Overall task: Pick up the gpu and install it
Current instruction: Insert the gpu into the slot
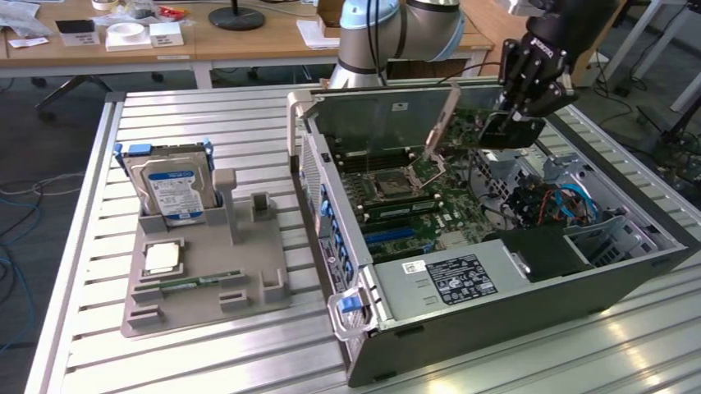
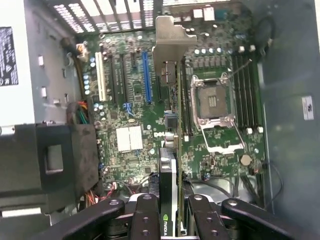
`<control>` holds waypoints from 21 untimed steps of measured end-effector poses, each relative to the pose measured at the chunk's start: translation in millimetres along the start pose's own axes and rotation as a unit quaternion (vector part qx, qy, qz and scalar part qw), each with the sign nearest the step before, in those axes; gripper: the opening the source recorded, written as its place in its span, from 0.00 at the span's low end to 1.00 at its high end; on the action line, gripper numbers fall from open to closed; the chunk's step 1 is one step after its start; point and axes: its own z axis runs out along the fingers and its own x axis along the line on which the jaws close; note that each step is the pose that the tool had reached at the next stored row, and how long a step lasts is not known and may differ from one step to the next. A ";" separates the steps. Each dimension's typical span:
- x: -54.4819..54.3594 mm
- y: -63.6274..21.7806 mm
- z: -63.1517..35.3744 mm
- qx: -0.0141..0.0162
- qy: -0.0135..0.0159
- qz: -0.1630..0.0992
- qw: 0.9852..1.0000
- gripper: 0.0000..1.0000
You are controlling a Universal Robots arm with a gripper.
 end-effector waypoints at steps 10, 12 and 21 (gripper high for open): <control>0.1 -0.1 2.0 -0.001 0.004 -0.053 0.999 0.27; 0.0 0.1 2.6 0.000 0.004 -0.053 0.999 0.27; -0.1 8.0 9.6 0.031 0.002 -0.056 0.998 0.27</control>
